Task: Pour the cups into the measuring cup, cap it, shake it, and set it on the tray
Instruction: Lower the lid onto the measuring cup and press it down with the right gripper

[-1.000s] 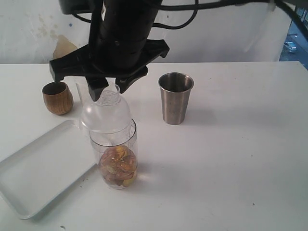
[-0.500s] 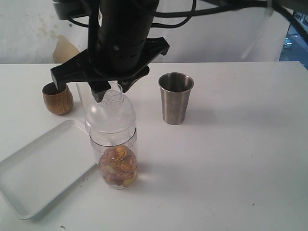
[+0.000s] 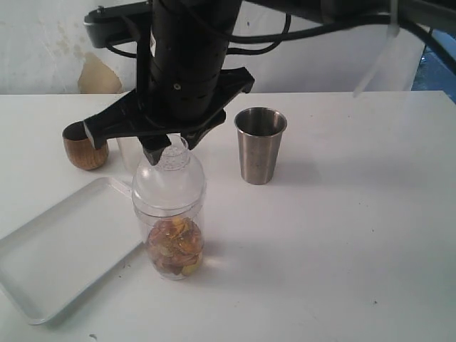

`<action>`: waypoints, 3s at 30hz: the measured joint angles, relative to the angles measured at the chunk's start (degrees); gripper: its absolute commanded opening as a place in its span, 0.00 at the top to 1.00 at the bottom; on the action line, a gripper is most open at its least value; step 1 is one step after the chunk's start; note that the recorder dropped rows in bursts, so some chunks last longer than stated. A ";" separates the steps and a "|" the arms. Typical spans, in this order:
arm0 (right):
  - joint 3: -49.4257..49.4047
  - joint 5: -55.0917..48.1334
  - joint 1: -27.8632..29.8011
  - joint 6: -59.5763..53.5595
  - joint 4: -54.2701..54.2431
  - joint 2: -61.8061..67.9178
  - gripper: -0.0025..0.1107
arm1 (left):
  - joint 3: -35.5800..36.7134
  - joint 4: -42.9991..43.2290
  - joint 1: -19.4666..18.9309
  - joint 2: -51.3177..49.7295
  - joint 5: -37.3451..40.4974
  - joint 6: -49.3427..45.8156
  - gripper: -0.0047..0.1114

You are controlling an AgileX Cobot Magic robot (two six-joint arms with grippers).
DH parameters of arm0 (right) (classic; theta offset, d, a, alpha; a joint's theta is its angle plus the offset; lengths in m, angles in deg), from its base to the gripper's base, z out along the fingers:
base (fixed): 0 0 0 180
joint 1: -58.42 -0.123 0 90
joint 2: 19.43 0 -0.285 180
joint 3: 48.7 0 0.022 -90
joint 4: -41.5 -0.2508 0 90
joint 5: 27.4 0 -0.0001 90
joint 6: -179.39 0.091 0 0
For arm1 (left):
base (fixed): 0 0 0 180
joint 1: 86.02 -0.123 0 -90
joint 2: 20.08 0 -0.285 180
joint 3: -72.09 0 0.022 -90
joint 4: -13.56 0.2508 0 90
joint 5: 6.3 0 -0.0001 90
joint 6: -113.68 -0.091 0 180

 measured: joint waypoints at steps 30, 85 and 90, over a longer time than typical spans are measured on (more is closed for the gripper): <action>-0.45 0.21 -0.28 -2.98 -0.10 0.22 0.46 | 0.00 0.00 0.00 0.00 0.00 0.00 0.96; -1.04 2.03 -0.54 -9.20 -1.52 0.68 0.98 | 0.00 0.00 0.00 0.00 0.00 0.00 0.96; -1.04 1.83 -0.54 -9.20 -1.52 0.79 0.98 | 0.00 0.00 0.00 0.00 0.00 0.00 0.96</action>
